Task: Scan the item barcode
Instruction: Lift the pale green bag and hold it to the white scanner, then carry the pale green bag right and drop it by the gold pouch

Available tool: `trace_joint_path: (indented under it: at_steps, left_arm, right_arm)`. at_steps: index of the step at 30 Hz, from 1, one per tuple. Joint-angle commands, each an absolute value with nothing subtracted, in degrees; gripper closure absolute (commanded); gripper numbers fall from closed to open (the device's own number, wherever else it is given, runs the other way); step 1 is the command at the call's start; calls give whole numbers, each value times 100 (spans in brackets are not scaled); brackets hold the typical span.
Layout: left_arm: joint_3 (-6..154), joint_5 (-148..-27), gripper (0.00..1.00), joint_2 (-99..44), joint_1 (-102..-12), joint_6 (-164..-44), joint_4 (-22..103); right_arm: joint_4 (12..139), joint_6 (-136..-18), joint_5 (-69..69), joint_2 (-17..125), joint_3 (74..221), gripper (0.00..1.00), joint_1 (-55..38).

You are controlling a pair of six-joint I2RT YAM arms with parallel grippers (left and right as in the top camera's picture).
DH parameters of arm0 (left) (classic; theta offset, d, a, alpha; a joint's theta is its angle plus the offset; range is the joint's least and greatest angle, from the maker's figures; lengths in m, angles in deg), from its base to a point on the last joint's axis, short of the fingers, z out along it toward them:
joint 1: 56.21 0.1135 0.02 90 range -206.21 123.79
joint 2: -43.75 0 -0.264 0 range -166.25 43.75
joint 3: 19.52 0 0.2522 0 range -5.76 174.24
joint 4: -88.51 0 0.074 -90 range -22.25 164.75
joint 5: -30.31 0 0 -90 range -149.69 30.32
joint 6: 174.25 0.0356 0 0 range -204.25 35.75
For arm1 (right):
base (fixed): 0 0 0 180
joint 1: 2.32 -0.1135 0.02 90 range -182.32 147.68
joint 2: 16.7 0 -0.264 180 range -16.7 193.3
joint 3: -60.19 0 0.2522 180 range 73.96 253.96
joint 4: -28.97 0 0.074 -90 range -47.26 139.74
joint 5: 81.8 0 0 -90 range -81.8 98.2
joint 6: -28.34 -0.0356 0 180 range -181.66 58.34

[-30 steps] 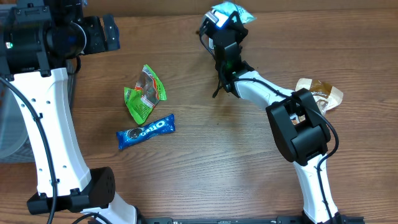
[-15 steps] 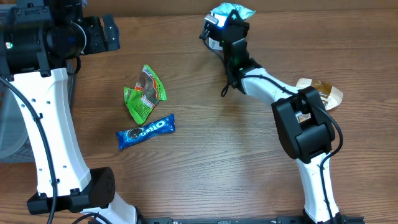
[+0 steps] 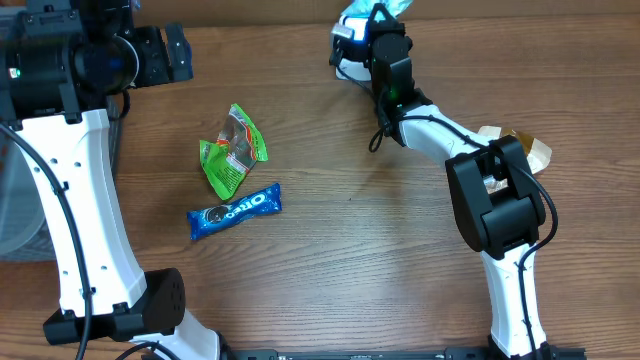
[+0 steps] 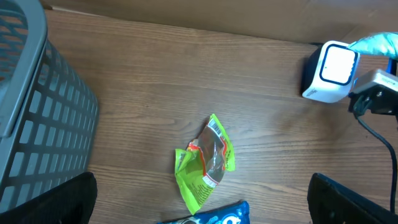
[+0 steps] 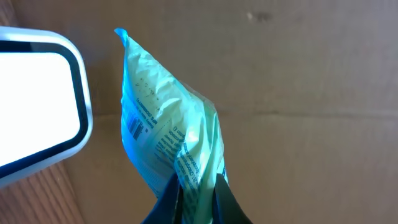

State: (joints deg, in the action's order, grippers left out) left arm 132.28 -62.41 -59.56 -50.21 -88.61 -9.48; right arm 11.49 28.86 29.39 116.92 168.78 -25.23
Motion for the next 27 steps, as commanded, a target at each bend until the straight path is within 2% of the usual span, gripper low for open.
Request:
trace_joint_path:
  at_steps: [1, 5, 10, 12, 15, 19, 24, 25, 27]
  left_arm:
    - [13245, -6223, 0, -6002, -5023, -8918, -941]
    - [13245, -6223, 0, -6002, -5023, -8920, -941]
    - [13245, -6223, 0, -6002, -5023, -8918, -941]
    - [13245, -6223, 0, -6002, -5023, -8920, -941]
    - [13245, -6223, 0, -6002, -5023, -8918, -941]
    - [13245, -6223, 0, -6002, -5023, -8918, -941]
    - [13245, -6223, 0, -6002, -5023, -8918, -941]
    - [13245, -6223, 0, -6002, -5023, -8918, -941]
    - [13245, -6223, 0, -6002, -5023, -8918, -941]
  right_arm:
    - [1064, 3288, 2773, 11631, 16987, 96, -2537]
    - [1160, 3218, 2869, 11631, 16985, 96, -2563]
    - [1219, 2853, 3641, 11591, 16985, 96, -2753]
    - [1567, 2383, 3925, 11447, 16985, 96, -2891]
    - [2450, 1179, 4279, 10973, 16985, 96, -3168]
    - [3545, -1090, 4544, 9878, 16985, 96, -3592]
    - [5566, -4611, 4544, 8584, 16987, 96, -3577]
    - [6386, -5829, 4528, 8210, 16987, 96, -3439]
    - [7332, -7048, 4214, 7852, 16987, 96, -3232]
